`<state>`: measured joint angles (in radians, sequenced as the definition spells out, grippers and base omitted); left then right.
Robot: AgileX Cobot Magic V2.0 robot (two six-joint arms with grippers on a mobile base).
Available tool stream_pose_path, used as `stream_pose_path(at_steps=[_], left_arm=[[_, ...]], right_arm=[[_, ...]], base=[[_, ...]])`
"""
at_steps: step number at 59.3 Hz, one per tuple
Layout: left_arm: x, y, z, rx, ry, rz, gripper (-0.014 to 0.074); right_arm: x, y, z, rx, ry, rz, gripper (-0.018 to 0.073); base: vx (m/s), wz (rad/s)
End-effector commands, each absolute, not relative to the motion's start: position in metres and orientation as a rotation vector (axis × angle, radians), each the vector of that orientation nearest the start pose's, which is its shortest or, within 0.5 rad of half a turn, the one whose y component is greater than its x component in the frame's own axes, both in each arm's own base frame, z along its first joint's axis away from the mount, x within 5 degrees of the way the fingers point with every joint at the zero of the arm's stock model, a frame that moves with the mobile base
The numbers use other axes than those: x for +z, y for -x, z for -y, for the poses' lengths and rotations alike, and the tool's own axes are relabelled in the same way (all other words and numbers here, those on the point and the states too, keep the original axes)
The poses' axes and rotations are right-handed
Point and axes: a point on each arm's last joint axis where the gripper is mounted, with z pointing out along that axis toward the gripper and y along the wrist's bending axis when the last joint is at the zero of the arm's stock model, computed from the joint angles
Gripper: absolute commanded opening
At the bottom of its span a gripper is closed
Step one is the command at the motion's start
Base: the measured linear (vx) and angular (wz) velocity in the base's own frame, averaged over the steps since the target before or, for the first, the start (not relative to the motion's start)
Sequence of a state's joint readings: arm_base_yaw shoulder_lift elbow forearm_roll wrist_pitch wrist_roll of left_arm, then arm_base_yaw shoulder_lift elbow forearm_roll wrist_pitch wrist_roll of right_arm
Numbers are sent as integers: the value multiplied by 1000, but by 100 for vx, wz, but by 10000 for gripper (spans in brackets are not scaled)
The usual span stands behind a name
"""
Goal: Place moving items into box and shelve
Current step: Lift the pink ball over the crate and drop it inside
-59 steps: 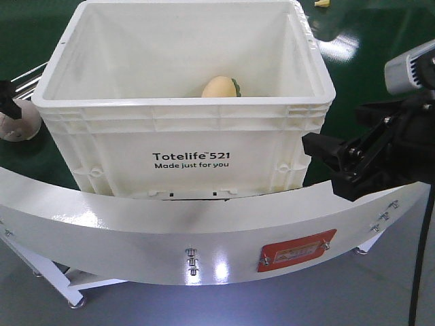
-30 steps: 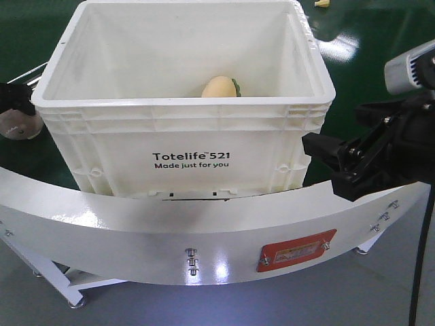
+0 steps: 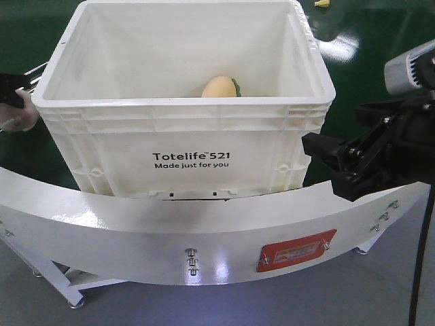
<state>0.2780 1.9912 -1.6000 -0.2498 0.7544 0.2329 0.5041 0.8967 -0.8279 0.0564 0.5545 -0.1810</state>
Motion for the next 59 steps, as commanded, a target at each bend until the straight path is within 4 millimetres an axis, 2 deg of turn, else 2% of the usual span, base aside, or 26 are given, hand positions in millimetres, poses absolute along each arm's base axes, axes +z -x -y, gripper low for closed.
stream_pose_path(at_steps=[1,15,22,28,34,41,49,59], left_arm=[[313,-419,-101,-62,205,-2360,298],[402,-377,-80,-88,131,-2156,298],[430,-359,-54,-138,27,-2077,298],[445,-350,-24,-231,-85,-2025,298],[448,-348,8,-335,-207,-2002,299],[441,-350,46,-401,-370,-2007,332],[429,-355,79,-442,-494,-2018,472],[416,-361,98,-480,-549,-2050,656]], right_arm=[[366,-159,-89,261,637,-1898,546],[366,-159,-89,261,637,-1898,546],[366,-159,-89,261,637,-1898,546],[366,-159,-89,261,637,-1898,546],[366,-159,-89,261,637,-1898,546],[366,-159,-89,261,637,-1898,546],[366,-159,-89,261,637,-1897,546],[366,-159,-89,261,637,-1898,546]], base=[[0,0],[0,0],[0,0],[0,0],[0,0],[0,0],[0,0],[0,0]])
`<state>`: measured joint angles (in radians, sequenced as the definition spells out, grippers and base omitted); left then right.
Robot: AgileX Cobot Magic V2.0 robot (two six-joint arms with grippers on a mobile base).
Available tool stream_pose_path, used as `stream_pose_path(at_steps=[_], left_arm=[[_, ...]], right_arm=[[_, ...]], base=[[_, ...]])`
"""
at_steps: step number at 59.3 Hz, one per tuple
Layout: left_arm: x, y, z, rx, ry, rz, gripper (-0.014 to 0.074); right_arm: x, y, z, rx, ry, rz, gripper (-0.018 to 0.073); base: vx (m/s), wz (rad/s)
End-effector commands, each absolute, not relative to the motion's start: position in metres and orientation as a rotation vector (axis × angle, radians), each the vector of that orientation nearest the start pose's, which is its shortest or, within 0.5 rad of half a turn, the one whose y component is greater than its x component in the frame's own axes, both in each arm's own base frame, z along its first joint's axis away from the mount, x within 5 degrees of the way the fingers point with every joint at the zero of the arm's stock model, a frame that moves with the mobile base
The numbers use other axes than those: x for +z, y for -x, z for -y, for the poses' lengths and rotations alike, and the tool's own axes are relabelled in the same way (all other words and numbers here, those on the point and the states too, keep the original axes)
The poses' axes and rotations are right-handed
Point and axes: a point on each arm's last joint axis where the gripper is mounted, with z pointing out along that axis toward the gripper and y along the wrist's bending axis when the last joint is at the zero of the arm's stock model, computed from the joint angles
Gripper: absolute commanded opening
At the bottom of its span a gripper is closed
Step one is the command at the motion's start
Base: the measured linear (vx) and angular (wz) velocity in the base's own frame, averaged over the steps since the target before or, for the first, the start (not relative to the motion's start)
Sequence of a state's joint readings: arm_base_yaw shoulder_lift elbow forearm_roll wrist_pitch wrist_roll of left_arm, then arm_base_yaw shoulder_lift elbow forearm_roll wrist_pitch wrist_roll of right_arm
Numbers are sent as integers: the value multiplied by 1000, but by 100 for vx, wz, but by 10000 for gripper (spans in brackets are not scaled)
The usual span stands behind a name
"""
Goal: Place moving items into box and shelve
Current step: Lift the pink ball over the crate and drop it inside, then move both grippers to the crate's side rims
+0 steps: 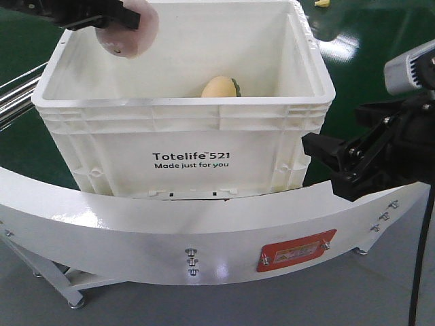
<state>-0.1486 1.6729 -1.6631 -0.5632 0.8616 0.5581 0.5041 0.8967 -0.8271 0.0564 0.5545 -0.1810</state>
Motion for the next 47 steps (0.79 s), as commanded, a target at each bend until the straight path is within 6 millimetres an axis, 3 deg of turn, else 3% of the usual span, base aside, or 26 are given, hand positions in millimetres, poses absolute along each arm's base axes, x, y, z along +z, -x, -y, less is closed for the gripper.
stream_pose_path(at_steps=[1,15,24,36,47], left_arm=[[415,-361,99,-481,-551,-2051,668],[417,-356,98,-475,-571,-2060,680],[426,-344,88,-365,-545,-2100,657],[434,-332,64,-153,-307,-2213,632],[427,-331,53,-28,-242,-2297,612]], right_arm=[[366,-159,-89,261,637,-1898,546],[366,-159,-90,263,636,-1896,546],[373,-163,-87,234,590,-1898,546],[394,-189,-84,91,455,-2004,546],[416,-223,-89,-40,309,-2110,546]], base=[[0,0],[0,0],[0,0],[0,0],[0,0]])
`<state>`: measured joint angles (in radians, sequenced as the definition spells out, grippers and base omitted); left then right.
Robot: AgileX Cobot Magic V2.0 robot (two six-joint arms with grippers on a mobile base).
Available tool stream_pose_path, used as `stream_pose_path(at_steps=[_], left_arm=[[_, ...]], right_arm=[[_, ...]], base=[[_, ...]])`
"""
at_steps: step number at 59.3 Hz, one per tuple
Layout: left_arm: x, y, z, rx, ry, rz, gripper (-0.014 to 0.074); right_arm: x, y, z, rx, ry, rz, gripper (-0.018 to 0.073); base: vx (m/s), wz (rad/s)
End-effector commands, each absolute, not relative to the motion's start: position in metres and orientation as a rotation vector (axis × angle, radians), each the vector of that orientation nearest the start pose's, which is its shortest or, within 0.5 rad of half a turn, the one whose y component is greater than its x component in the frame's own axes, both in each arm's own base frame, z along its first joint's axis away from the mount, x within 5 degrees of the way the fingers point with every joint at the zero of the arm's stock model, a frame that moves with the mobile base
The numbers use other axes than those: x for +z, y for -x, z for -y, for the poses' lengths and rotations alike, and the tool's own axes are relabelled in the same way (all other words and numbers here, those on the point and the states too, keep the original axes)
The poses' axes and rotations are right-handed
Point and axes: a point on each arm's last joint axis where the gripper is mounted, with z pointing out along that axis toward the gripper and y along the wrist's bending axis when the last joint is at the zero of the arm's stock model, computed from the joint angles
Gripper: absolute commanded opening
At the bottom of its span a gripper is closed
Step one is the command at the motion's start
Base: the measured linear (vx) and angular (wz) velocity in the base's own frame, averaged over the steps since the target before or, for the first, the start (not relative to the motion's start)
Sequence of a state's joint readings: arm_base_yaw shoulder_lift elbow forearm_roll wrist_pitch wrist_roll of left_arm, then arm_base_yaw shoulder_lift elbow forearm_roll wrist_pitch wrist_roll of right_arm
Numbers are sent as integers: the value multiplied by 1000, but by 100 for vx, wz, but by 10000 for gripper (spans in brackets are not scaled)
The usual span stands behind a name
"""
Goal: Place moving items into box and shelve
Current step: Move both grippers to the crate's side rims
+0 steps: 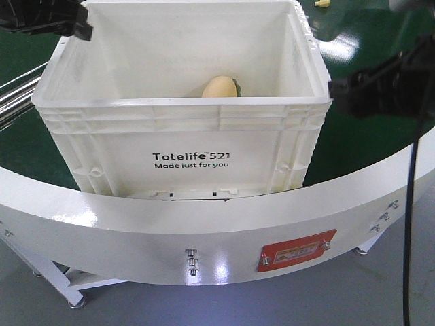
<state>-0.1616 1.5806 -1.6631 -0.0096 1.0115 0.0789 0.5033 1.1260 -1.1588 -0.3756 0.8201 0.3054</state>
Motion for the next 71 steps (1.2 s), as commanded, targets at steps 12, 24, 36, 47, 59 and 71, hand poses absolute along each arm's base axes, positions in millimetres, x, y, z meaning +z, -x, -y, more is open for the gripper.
stream_pose_path(at_steps=[12,24,36,47,59,71], left_arm=[[423,-331,54,-37,-217,-2330,608],[422,-331,53,-34,-218,-2345,593],[417,-332,49,26,-184,-2383,593],[405,-342,50,19,-145,-2425,593],[385,-355,56,-42,-136,-2495,593],[378,-359,60,-77,-129,-2520,593]], right_arm=[[430,-264,-107,-89,268,-2193,546],[432,-304,-107,-49,182,-2297,546],[417,-336,-103,-65,207,-2370,546],[398,-352,-108,-96,223,-2411,546],[380,-367,-111,-96,223,-2446,546],[368,-376,-107,-70,187,-2483,546]], base=[[0,0],[0,0],[0,0],[0,0],[0,0],[0,0]])
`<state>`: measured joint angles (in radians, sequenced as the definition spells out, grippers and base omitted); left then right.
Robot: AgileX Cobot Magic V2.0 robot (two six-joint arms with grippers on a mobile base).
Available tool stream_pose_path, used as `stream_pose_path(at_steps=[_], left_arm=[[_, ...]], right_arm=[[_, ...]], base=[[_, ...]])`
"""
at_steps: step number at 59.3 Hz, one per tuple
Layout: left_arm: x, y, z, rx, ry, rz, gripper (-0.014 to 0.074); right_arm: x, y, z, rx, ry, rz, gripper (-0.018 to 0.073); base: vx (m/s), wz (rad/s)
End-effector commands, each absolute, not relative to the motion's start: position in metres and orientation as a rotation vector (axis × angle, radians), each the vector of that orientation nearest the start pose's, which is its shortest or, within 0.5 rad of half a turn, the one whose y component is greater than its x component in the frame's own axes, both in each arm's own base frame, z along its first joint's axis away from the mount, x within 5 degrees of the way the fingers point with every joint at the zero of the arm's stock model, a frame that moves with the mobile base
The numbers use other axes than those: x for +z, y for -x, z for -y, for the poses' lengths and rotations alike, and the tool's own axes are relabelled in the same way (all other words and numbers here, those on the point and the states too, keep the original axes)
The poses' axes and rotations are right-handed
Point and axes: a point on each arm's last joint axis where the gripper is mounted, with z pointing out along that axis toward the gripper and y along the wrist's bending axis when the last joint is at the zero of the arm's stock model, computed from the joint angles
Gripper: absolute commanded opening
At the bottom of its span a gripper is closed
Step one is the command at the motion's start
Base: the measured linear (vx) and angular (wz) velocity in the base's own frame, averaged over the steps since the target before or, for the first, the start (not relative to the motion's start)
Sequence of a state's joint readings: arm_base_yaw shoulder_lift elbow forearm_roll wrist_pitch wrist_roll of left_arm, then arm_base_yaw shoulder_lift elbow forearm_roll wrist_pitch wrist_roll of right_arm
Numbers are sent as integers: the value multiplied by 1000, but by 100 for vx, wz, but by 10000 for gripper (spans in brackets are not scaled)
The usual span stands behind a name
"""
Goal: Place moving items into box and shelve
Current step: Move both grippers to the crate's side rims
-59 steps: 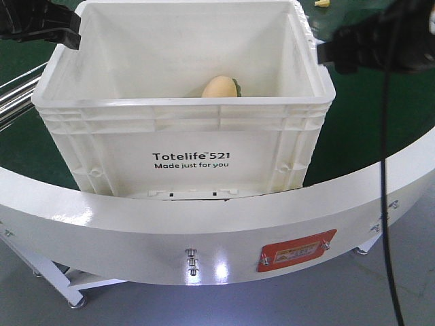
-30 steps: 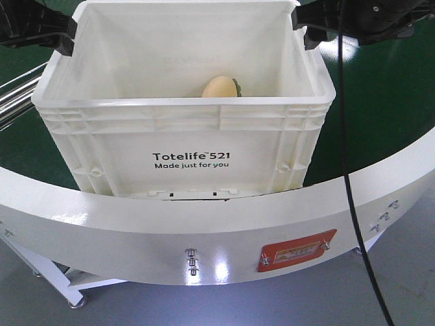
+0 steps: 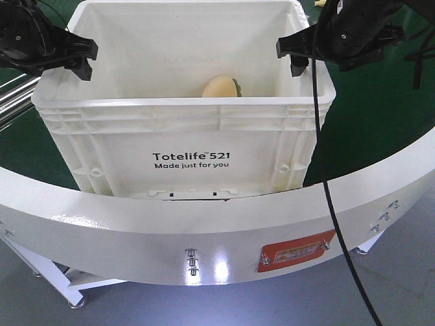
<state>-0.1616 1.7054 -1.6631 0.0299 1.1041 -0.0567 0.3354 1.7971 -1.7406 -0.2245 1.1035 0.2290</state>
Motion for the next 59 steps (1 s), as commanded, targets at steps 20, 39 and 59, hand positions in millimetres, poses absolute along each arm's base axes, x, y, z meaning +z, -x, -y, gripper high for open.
stream_pose_path(at_steps=[20,39,59], left_arm=[[374,-361,62,-110,-123,-2538,591],[366,-365,63,-105,-125,-2571,591],[366,-365,63,-104,-127,-2573,590]], right_arm=[[363,-380,-104,-58,184,-2500,532],[361,-380,-107,-26,226,-2515,461],[359,-378,-111,36,251,-2530,332]], base=[[0,0],[0,0],[0,0]])
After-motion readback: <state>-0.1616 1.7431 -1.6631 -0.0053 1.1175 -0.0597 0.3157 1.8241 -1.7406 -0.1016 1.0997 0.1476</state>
